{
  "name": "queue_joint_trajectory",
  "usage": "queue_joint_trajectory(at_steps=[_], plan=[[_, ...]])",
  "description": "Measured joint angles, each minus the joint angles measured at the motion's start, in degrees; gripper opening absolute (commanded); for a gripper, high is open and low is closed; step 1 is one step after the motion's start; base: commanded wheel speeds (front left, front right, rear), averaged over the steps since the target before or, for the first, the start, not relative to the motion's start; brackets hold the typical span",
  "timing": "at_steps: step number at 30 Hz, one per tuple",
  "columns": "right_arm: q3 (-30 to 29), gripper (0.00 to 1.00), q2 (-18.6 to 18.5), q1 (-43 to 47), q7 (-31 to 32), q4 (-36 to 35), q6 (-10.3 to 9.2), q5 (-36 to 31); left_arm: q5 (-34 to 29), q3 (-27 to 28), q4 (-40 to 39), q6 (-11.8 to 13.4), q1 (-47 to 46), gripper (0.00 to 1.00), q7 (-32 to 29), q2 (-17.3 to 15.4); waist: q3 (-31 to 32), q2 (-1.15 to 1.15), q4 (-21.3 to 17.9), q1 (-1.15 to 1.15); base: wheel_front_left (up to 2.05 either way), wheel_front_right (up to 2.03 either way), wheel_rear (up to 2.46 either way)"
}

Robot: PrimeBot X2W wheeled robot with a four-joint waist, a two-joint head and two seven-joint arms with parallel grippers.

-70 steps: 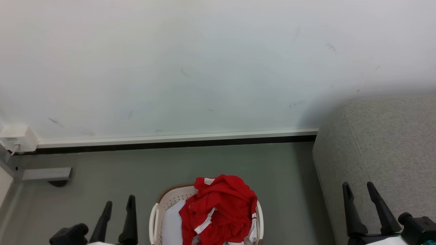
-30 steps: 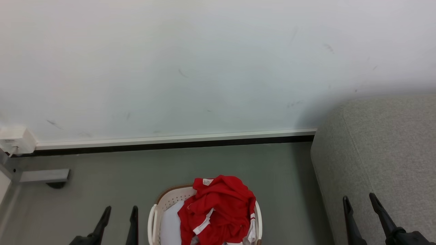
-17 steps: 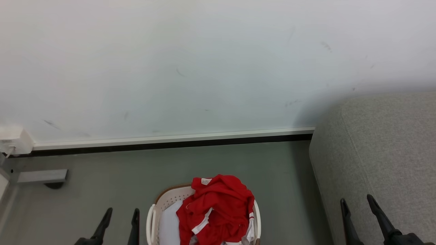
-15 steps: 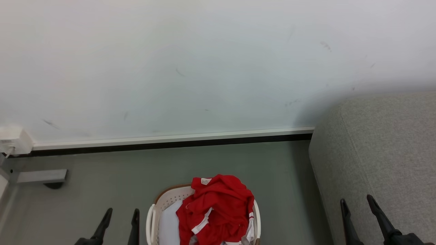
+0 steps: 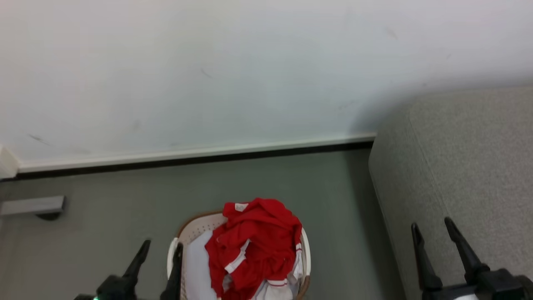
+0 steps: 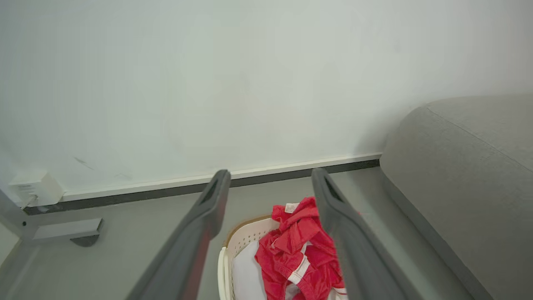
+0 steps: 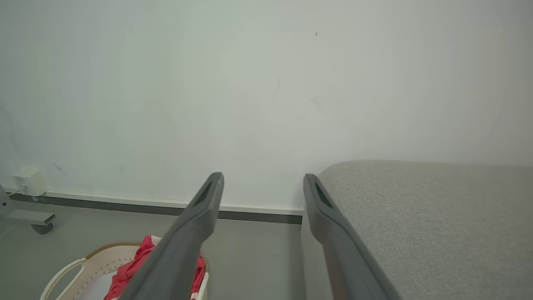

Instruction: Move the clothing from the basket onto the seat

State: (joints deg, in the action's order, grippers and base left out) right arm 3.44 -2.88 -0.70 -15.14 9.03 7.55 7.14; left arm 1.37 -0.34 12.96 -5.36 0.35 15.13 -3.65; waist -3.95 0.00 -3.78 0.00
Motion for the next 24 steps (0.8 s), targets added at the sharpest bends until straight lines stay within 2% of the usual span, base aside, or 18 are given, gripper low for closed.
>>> queue_joint_trajectory(at_steps=[9,18,24], plan=[[0.8,1.0,0.0,-7.2,0.0,-4.8,0.0,0.0,-2.7,-7.2,7.9,-1.7,-15.5,1.0,0.0,-4.3,-10.8,0.0,-2.6,0.01,0.0,0.0,0.0],[2.2,1.0,0.0,-14.4,0.0,-9.4,0.0,0.5,-6.5,-18.9,26.2,-2.2,-34.6,1.0,-0.3,-8.1,-24.5,0.0,-5.5,0.02,0.0,0.0,0.0],[2.8,1.0,0.0,-16.5,0.0,-11.3,0.0,2.7,-7.2,-25.5,38.0,-2.2,-43.2,1.0,-2.2,-9.7,-31.8,0.0,-7.9,0.02,0.0,0.0,0.0]])
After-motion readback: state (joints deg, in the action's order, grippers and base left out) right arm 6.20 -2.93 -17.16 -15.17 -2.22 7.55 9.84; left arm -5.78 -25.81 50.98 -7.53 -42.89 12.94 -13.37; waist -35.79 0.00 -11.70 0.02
